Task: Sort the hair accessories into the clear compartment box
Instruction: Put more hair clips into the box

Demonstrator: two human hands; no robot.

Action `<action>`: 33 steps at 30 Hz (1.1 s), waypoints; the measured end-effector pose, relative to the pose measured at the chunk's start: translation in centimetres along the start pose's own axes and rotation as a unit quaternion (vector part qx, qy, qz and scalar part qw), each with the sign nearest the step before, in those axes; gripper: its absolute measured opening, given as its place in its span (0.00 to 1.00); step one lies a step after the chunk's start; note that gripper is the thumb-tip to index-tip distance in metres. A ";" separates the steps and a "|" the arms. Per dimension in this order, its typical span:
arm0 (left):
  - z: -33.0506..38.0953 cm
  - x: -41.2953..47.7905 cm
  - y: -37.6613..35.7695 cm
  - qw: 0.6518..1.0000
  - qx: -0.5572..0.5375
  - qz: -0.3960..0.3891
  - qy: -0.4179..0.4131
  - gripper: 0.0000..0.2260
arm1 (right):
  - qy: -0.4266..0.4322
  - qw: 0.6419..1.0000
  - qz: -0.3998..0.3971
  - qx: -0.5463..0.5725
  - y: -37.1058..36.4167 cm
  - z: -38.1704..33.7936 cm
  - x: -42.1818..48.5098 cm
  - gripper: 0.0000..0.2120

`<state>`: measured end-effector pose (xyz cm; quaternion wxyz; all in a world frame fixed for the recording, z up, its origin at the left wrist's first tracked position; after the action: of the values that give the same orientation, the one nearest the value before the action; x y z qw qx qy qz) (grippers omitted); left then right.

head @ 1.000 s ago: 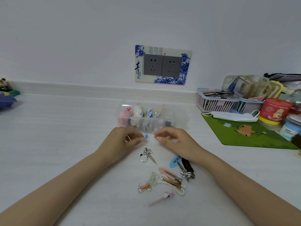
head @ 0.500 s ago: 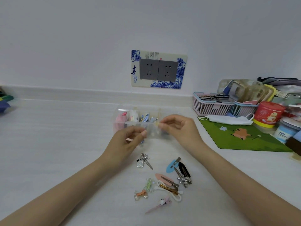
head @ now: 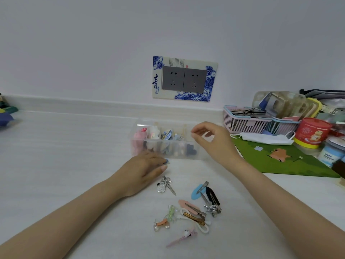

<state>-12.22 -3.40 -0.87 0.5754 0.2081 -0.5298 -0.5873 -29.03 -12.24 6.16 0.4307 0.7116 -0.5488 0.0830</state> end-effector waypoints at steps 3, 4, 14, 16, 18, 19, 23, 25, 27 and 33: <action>1.1 -0.2 -1.3 0.997 -0.036 -0.059 -0.013 0.23 | 0.011 0.995 -0.102 0.010 -2.1 -0.8 -2.4 0.05; 1.4 -0.3 -1.7 0.996 -0.052 -0.075 -0.015 0.23 | -0.005 0.992 -0.127 0.011 -2.7 -0.5 -2.9 0.04; -1.5 -1.1 0.5 0.983 -0.168 -0.009 0.067 0.16 | -0.103 0.973 -0.205 0.021 -5.6 1.9 -4.9 0.10; -2.0 -1.0 0.4 0.981 -0.179 -0.006 0.078 0.11 | -0.105 0.975 -0.195 0.023 -5.9 1.8 -4.9 0.09; -2.2 -0.8 0.3 0.981 -0.180 -0.002 0.077 0.10 | -0.101 0.975 -0.199 0.021 -6.1 1.8 -5.0 0.08; -2.1 -0.7 0.2 0.981 -0.179 -0.002 0.072 0.10 | -0.100 0.974 -0.202 0.025 -6.1 1.8 -5.1 0.08; -1.9 -0.7 0.0 0.981 -0.181 0.001 0.063 0.10 | -0.097 0.972 -0.208 0.049 -5.8 1.8 -5.2 0.08; -1.9 -0.7 0.1 0.983 -0.174 0.005 0.061 0.09 | -0.089 0.971 -0.214 0.054 -5.7 1.6 -5.2 0.08; -1.9 -0.7 0.1 0.984 -0.165 0.005 0.061 0.09 | -0.087 0.969 -0.222 0.063 -5.7 1.4 -5.2 0.07; -1.7 -0.5 0.3 0.987 -0.149 0.011 0.052 0.09 | -0.075 0.987 -0.056 0.128 -1.1 0.4 -0.3 0.08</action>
<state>-10.53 -3.57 -1.41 0.6332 0.1441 -0.4081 -0.6416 -28.39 -12.23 5.18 0.2978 0.7946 -0.5239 0.0741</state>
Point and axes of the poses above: each hand's wrist, its own x-axis towards the middle knuckle, its own y-axis out of the back of the hand, z = x × y, the point moved 8 cm from there along x, towards the middle knuckle, and after that the axes turned 1 degree about y, right-handed, at the moved point
